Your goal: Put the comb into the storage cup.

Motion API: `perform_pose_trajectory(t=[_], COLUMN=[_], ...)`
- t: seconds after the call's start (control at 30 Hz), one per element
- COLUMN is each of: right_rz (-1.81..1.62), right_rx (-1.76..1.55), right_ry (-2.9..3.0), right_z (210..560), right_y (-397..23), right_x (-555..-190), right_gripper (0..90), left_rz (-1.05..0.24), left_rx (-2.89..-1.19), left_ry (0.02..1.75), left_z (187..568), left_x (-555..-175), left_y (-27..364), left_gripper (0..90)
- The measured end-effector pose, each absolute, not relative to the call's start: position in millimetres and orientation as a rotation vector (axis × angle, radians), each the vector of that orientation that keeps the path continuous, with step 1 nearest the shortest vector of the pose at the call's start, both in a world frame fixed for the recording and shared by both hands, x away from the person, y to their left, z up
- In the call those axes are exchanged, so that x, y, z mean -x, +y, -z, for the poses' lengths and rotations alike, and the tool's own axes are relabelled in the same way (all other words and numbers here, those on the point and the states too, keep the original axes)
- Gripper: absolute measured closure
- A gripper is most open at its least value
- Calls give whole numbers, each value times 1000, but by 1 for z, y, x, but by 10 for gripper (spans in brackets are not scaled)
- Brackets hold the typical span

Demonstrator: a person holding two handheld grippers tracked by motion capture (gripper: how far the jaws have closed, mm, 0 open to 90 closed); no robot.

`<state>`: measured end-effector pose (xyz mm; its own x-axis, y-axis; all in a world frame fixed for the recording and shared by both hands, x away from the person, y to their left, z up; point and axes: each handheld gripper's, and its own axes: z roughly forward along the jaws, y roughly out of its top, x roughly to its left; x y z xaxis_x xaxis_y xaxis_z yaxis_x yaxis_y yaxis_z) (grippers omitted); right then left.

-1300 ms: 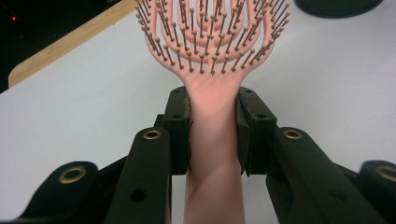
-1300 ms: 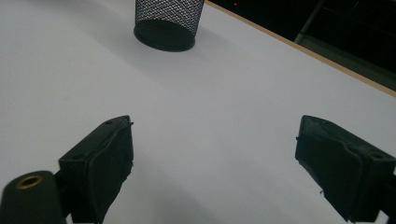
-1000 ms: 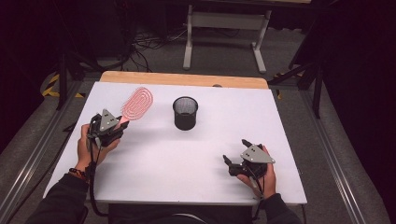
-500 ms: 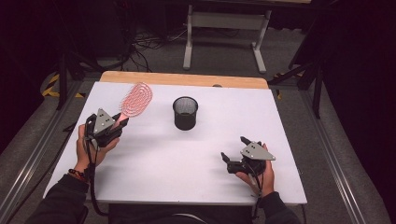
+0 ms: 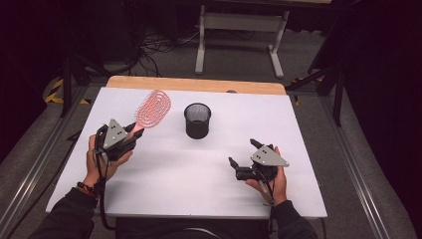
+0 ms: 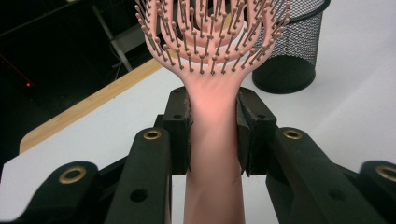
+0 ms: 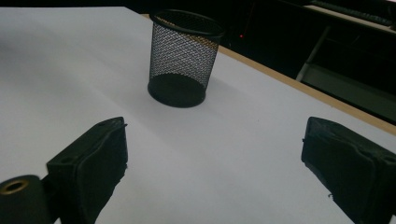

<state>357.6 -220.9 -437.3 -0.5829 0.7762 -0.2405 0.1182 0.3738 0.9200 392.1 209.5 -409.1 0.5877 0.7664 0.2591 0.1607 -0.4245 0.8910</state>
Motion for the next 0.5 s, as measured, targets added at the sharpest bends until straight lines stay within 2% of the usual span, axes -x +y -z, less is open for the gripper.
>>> perform_pose_trajectory(t=[0.5], right_rz=[-1292], right_rx=[-720], right_ry=[1984], right_z=[424], right_y=[-193], right_x=[-368], right_gripper=[57], left_rz=[-829], left_rx=[-1884], left_ry=[704], left_z=[412], left_x=[-388], left_y=[202], left_gripper=[693])
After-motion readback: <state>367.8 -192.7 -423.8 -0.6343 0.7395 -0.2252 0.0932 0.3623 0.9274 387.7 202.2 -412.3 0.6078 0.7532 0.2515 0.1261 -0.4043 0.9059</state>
